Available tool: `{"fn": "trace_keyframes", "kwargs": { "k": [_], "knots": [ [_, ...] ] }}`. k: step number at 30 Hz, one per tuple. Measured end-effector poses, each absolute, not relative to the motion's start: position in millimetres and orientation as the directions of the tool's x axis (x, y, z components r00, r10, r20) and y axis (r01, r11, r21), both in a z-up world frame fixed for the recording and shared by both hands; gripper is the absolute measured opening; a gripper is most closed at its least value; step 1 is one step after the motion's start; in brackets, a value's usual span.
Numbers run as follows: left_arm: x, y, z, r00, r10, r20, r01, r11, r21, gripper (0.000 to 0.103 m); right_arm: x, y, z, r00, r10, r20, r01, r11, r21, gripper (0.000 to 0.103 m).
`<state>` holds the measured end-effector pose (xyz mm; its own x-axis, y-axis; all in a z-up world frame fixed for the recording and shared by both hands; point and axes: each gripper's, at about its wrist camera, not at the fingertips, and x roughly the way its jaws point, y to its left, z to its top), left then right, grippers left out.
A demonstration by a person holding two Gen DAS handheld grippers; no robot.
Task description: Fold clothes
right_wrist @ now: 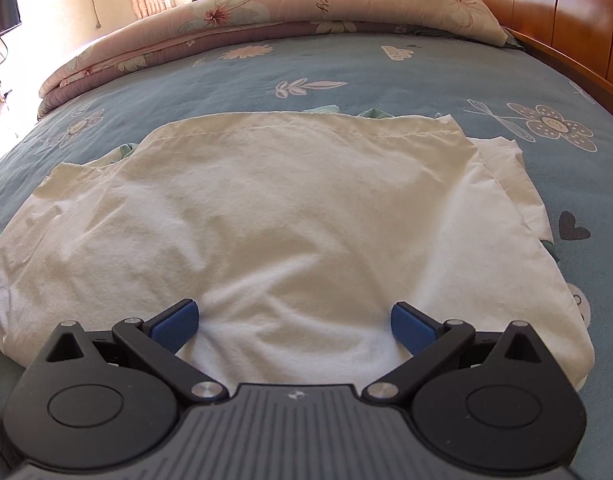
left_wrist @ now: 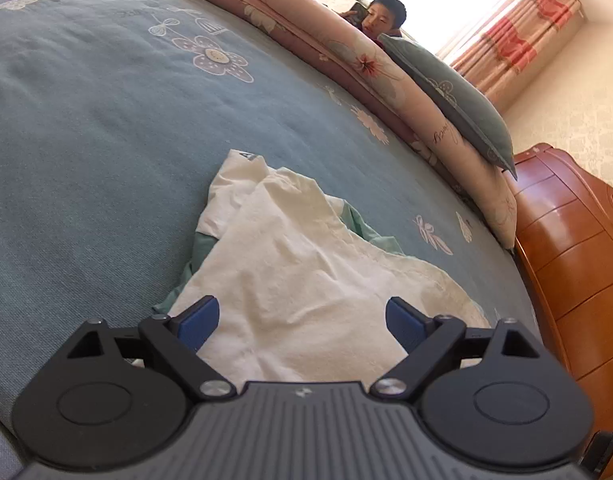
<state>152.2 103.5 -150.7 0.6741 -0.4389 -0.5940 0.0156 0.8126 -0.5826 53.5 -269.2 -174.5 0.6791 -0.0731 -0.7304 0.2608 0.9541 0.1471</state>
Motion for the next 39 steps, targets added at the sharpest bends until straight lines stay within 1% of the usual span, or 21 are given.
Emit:
{"fn": "trace_keyframes", "kwargs": {
  "k": [4,8,11,13,14,17,18,19,22,24,29,39],
  "knots": [
    [158,135,-158,0.658,-0.436,-0.614,-0.078,0.771,-0.632,0.09,54,-269,-176,0.68,-0.073,-0.729,0.261,0.954,0.148,0.103],
    [164,154,-179,0.588,-0.455,-0.669,-0.192,0.725,-0.662,0.09,53,-270,-175,0.68,-0.064,-0.73,0.256,0.954,0.155,0.103],
    [169,153,-194,0.524,-0.469,-0.711,-0.226,0.728,-0.647,0.09,52,-271,-175,0.682,-0.061,-0.729,0.253,0.955,0.156,0.103],
    [172,154,-204,0.499,-0.507,-0.703,-0.24,0.699,-0.674,0.091,52,-270,-173,0.679,-0.059,-0.732,0.249,0.956,0.154,0.103],
    [173,154,-206,0.505,-0.52,-0.689,-0.231,0.687,-0.688,0.093,52,-270,-173,0.677,-0.057,-0.734,0.248,0.956,0.154,0.103],
    [187,156,-212,0.486,-0.575,-0.658,-0.2,0.66,-0.724,0.093,52,-270,-171,0.673,-0.052,-0.738,0.241,0.959,0.151,0.103],
    [193,157,-213,0.479,-0.595,-0.645,-0.185,0.65,-0.737,0.096,52,-269,-171,0.671,-0.052,-0.74,0.238,0.96,0.149,0.103],
    [200,159,-214,0.474,-0.617,-0.628,-0.172,0.635,-0.753,0.097,52,-268,-171,0.669,-0.052,-0.741,0.236,0.961,0.146,0.103],
    [220,164,-212,0.47,-0.631,-0.617,-0.157,0.628,-0.762,0.097,52,-266,-169,0.662,-0.055,-0.748,0.235,0.962,0.137,0.103],
    [232,161,-208,0.453,-0.647,-0.614,-0.104,0.646,-0.757,0.097,53,-264,-169,0.654,-0.062,-0.754,0.236,0.964,0.125,0.103],
    [272,148,-218,0.381,-0.692,-0.613,-0.038,0.651,-0.758,0.097,61,-261,-168,0.634,-0.079,-0.769,0.252,0.962,0.109,0.103],
    [329,117,-226,0.26,-0.803,-0.536,0.073,0.57,-0.818,0.098,70,-252,-164,0.602,-0.123,-0.789,0.288,0.955,0.071,0.103]
  ]
}}
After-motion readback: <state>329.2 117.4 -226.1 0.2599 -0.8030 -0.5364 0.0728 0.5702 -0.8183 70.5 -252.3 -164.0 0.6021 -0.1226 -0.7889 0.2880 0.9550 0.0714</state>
